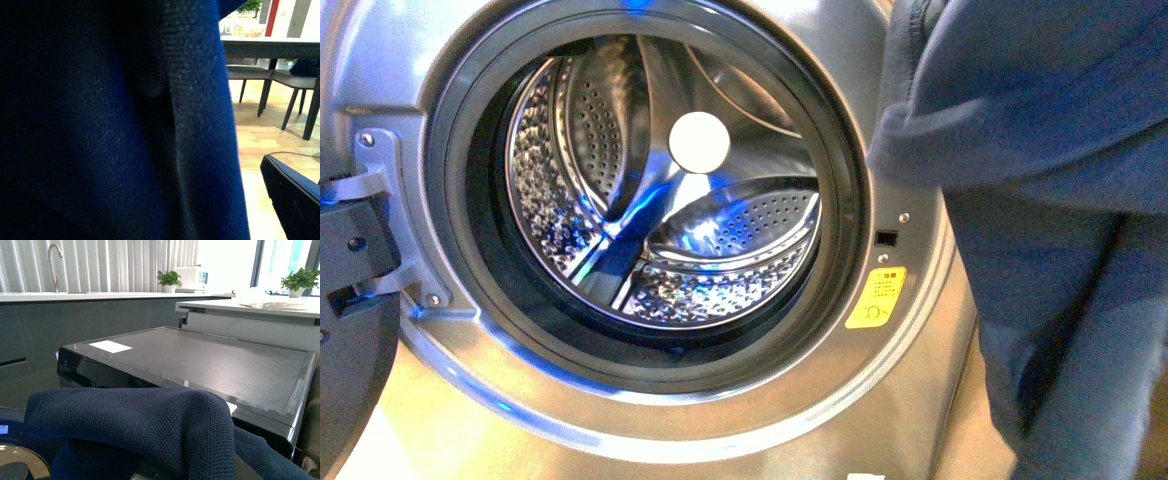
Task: Put clothes into washing machine
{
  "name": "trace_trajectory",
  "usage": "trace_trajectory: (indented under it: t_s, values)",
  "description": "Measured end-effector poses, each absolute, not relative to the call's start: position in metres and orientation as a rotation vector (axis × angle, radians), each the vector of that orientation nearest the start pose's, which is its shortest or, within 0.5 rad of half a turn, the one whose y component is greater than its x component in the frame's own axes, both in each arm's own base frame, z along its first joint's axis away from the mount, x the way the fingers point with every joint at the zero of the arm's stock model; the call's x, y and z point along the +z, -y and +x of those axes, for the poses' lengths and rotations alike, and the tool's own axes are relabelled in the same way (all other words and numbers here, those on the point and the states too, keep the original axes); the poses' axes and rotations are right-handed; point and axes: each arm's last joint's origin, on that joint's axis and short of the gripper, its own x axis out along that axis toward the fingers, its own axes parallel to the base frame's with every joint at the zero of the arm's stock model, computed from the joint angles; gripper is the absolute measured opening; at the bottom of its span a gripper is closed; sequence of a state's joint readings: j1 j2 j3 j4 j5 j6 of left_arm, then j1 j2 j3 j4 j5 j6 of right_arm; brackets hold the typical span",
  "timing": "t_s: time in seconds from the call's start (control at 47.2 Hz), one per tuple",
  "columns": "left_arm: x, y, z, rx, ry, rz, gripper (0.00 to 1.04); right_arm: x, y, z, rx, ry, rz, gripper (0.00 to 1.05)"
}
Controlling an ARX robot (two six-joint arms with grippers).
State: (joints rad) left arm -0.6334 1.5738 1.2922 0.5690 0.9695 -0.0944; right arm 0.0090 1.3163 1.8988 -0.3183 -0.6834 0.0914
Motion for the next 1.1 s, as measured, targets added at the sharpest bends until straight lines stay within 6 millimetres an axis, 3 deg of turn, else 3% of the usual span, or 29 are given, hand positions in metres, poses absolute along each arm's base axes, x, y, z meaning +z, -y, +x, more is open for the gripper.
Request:
trace_trajectory:
  t_s: [0.508,0.677,0.825,1.101]
  values:
    - [0.376,0.265,0.271,-1.625,0.234,-0.077,0.98,0.567,-0.02,0.212,0.698,0.223,-0.002,0.04]
    - [0.374,0.286,0.269,-1.629,0.209,-0.081,0.98,0.567,-0.02,0.212,0.698,0.223,-0.002,0.04]
    - [0.377,0.308,0.279,-1.465,0.263,-0.116,0.98,0.567,-0.02,0.212,0.697,0.223,-0.002,0.04]
    - [0.384,0.314,0.292,-1.132,0.288,-0.183,0.98,0.567,-0.02,0.212,0.695,0.223,-0.002,0.04]
